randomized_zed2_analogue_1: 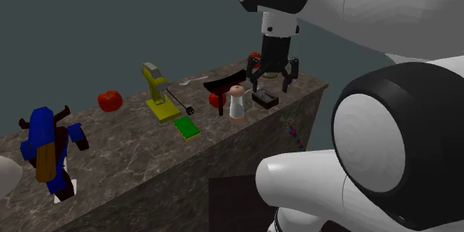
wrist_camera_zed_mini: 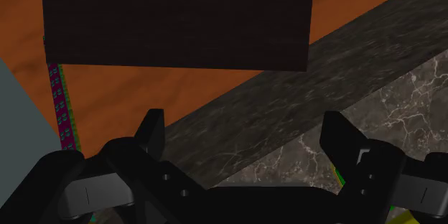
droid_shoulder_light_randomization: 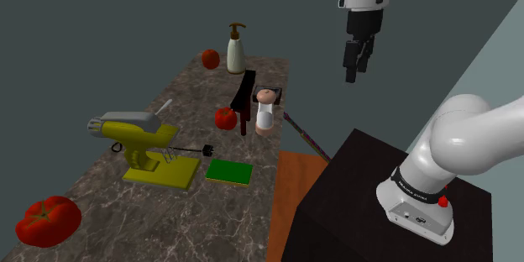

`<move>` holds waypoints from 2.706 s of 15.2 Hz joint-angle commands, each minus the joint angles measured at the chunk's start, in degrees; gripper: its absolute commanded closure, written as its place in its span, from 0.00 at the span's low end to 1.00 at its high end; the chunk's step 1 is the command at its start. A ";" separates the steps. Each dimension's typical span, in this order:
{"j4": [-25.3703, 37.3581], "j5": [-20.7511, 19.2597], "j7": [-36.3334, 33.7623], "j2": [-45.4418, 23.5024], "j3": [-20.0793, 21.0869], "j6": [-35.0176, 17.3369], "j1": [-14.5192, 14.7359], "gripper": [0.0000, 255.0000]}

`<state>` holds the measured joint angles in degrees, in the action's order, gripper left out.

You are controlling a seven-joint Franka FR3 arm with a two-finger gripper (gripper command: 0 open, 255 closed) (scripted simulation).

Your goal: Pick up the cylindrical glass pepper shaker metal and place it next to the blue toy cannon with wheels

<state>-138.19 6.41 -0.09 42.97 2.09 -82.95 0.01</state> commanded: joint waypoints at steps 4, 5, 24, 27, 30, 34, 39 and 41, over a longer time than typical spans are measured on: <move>-0.53 0.54 1.68 -4.28 0.01 -6.74 0.49 0.00; -0.53 0.75 2.24 -5.82 0.02 -8.94 0.66 0.00; 9.67 5.59 11.74 -35.65 0.89 -38.90 3.90 0.00; 8.41 5.87 11.88 -36.68 1.11 -41.23 4.10 0.00; 7.40 6.12 12.00 -37.64 1.30 -43.22 4.28 0.00; 7.41 6.12 12.00 -37.65 1.30 -43.22 4.28 0.00; 7.42 6.12 12.00 -37.65 1.30 -43.21 4.28 1.00; 7.41 6.12 12.01 -37.65 1.30 -43.21 4.27 1.00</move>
<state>-130.76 12.54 11.91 5.34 3.40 -126.16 4.29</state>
